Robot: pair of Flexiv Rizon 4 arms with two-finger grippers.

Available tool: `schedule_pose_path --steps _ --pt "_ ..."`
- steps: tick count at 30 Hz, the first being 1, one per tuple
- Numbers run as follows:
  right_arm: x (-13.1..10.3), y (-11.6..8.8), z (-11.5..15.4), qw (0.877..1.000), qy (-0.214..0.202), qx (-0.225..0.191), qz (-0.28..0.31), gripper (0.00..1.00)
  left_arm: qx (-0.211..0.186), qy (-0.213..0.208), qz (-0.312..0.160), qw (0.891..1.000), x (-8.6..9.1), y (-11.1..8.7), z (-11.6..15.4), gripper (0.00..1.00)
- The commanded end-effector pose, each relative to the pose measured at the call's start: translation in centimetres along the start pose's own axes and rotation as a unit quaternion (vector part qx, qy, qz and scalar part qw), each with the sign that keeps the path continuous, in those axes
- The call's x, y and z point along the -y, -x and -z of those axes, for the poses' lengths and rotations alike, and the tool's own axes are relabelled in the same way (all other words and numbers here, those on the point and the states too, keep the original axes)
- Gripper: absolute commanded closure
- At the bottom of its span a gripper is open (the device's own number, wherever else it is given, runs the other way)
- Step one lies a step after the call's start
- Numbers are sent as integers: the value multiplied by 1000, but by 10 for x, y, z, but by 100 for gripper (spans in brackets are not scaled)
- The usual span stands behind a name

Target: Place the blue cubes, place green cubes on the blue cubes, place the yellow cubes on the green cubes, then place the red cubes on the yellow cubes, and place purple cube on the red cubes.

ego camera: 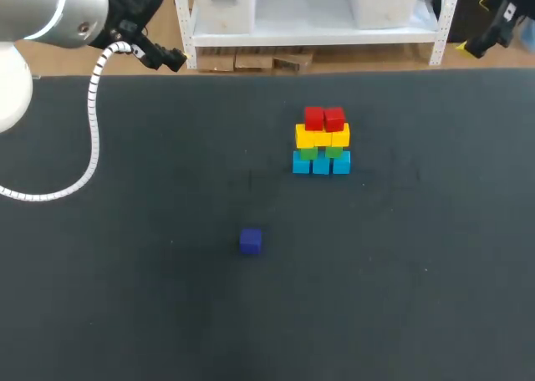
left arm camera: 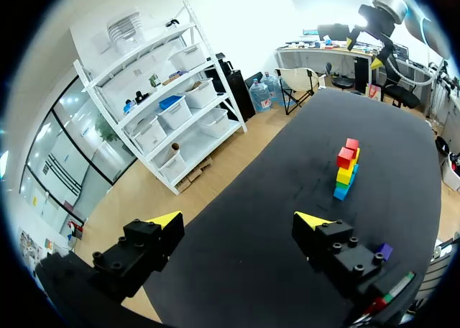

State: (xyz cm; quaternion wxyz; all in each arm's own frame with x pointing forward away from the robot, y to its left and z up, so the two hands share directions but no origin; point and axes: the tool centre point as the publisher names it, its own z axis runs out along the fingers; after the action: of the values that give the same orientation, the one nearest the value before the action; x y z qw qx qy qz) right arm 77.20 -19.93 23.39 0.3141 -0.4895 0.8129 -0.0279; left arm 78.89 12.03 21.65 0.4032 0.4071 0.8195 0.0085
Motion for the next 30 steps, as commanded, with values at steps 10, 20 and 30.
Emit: schedule_pose_path --steps 10,20,30 --pt "-2 -1 1 1000 -3 1 0 0 1 -2 -1 1000 -1 0 0 0" --pt "-2 -1 1 1000 -3 1 0 0 -16 -18 -41 999 25 2 5 0" --pt "-2 -1 1 1000 -3 1 0 0 -91 -78 -81 990 99 -6 -8 0"
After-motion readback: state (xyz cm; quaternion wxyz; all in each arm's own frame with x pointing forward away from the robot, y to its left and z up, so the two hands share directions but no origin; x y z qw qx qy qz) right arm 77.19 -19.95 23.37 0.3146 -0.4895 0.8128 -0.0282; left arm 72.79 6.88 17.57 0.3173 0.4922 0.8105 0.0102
